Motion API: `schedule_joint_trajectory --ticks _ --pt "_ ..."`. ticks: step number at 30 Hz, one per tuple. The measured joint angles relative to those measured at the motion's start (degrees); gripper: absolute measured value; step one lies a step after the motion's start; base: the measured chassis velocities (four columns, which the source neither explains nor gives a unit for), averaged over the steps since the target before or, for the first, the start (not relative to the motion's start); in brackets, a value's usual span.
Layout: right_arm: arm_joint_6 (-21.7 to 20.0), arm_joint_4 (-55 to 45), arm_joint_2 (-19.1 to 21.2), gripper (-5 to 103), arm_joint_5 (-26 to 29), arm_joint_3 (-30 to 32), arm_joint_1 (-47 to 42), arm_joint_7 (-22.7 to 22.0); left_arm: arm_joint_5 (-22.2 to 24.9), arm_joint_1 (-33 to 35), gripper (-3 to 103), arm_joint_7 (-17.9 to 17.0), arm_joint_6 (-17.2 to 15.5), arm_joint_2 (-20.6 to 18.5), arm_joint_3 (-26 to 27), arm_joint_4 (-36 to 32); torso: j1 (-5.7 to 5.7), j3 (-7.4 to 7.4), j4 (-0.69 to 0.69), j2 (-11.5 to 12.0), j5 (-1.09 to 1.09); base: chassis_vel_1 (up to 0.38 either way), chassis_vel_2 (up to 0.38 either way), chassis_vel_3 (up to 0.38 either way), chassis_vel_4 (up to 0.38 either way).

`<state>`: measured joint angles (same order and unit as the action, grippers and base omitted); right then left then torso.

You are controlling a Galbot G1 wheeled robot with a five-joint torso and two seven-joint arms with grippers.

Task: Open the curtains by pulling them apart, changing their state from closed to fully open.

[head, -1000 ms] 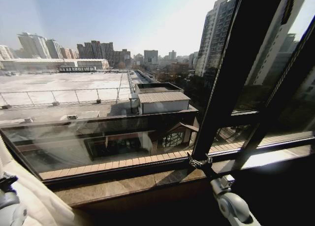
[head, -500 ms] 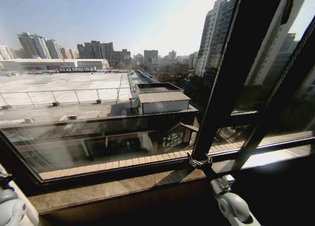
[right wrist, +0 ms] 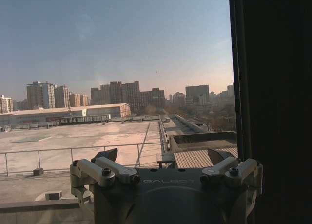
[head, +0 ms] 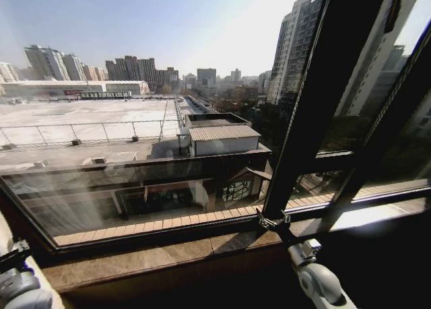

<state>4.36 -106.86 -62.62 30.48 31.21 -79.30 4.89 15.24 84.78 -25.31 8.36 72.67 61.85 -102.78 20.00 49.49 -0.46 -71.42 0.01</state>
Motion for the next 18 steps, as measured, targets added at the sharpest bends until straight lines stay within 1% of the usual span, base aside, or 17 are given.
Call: schedule_joint_trajectory --ticks 3,4,7,9,10,12,13,14,17,18 --pt "0.0 0.0 0.0 100 0.0 0.0 0.0 0.0 -3.4 3.6 61 -0.8 1.8 3.5 -2.5 -5.9 0.00 0.00 0.00 0.0 0.00 0.000 0.000 0.000 0.000" --pt "0.0 0.0 0.0 100 0.0 0.0 0.0 0.0 -3.4 3.6 61 -0.8 1.8 3.5 -2.5 -5.9 0.00 0.00 0.00 0.0 0.00 0.000 0.000 0.000 0.000" --pt "0.0 0.0 0.0 100 0.0 0.0 0.0 0.0 -7.1 7.1 77 -1.3 4.6 6.1 -5.6 -9.8 0.00 0.00 -0.01 0.0 0.01 0.000 0.000 0.000 0.000" --pt "0.0 0.0 0.0 100 0.0 0.0 0.0 0.0 -7.7 7.6 77 -1.3 5.1 6.4 -6.1 -10.5 0.00 0.00 0.00 0.0 0.01 0.000 0.000 0.000 0.000" --pt "0.0 0.0 0.0 100 0.0 0.0 0.0 0.0 -8.2 8.3 83 -1.3 5.9 7.0 -6.9 -11.2 0.00 0.00 0.00 0.0 0.01 0.000 0.000 0.000 0.000" --pt "0.0 0.0 0.0 100 0.0 0.0 0.0 0.0 -8.2 9.0 93 0.1 7.7 7.4 -8.3 -12.0 0.00 0.00 -0.01 0.0 -0.01 0.000 0.000 0.000 0.000" --pt "0.0 0.0 0.0 100 0.0 0.0 0.0 0.0 -8.2 9.0 93 0.1 7.7 7.4 -8.3 -12.0 0.00 0.00 -0.01 0.0 -0.01 0.000 0.000 0.000 0.000" --pt "0.0 0.0 0.0 100 0.0 0.0 0.0 0.0 -7.7 9.3 97 1.2 8.7 7.4 -8.8 -12.2 0.00 0.00 -0.01 0.0 0.00 0.000 0.000 0.000 0.000" --pt "0.0 0.0 0.0 100 0.0 0.0 0.0 0.0 -3.2 11.0 99 7.4 12.1 6.3 -11.2 -12.3 0.00 0.00 0.00 0.0 0.00 0.000 0.000 0.000 0.000" --pt "0.0 0.0 0.0 100 0.0 0.0 0.0 0.0 -3.2 11.0 99 7.4 12.1 6.3 -11.2 -12.3 0.00 0.00 0.00 0.0 0.00 0.000 0.000 0.000 0.000"
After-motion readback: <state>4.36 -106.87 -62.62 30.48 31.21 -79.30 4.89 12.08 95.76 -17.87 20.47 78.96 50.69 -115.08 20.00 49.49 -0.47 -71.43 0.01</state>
